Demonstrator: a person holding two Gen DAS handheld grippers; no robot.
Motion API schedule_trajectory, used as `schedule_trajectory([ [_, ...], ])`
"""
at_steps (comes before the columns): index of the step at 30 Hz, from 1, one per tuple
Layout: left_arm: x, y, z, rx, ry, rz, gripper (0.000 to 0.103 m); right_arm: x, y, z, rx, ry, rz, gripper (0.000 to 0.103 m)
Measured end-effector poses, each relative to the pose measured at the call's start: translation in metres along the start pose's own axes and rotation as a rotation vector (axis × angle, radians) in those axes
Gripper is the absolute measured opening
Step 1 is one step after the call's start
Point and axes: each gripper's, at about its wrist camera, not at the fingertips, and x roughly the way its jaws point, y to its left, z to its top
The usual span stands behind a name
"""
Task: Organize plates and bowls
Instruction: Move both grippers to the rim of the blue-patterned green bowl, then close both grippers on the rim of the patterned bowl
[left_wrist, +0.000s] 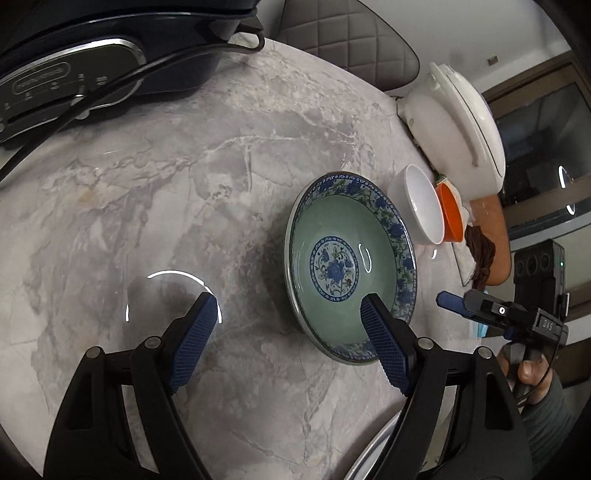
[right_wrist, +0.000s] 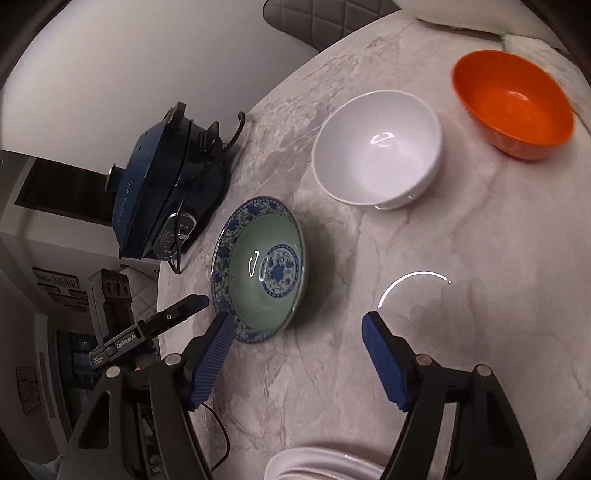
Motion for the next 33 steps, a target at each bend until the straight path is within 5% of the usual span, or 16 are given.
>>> schedule_trajectory([
  [5, 0.021, 0.002, 0.006, 0.007, 0.042, 0.028, 0.068, 0.049, 0.002, 0.017, -0.003, 0.067, -0.062, 0.057],
  [11, 0.032, 0.001, 0.013, 0.023, 0.059, 0.059, 0.063, 0.065, -0.005, 0.024, 0.074, 0.079, -0.043, 0.053],
  [14, 0.035, 0.000, 0.018, 0.021, 0.054, 0.066, 0.063, 0.070, -0.004, 0.026, 0.076, 0.096, -0.051, 0.035],
  [17, 0.037, -0.004, 0.019, 0.042, 0.059, 0.091, 0.060, 0.073, -0.003, 0.027, 0.090, 0.099, -0.055, 0.030],
  [21, 0.042, -0.009, 0.016, 0.065, 0.080, 0.079, 0.028, 0.077, -0.003, 0.027, 0.108, 0.105, -0.048, 0.022],
  [23, 0.043, -0.012, 0.016, 0.076, 0.074, 0.060, 0.021, 0.078, -0.003, 0.027, 0.109, 0.110, -0.049, 0.014],
  [33, 0.049, -0.029, 0.014, 0.121, 0.095, 0.043, 0.012, 0.073, -0.007, 0.024, 0.115, 0.094, -0.055, 0.011],
])
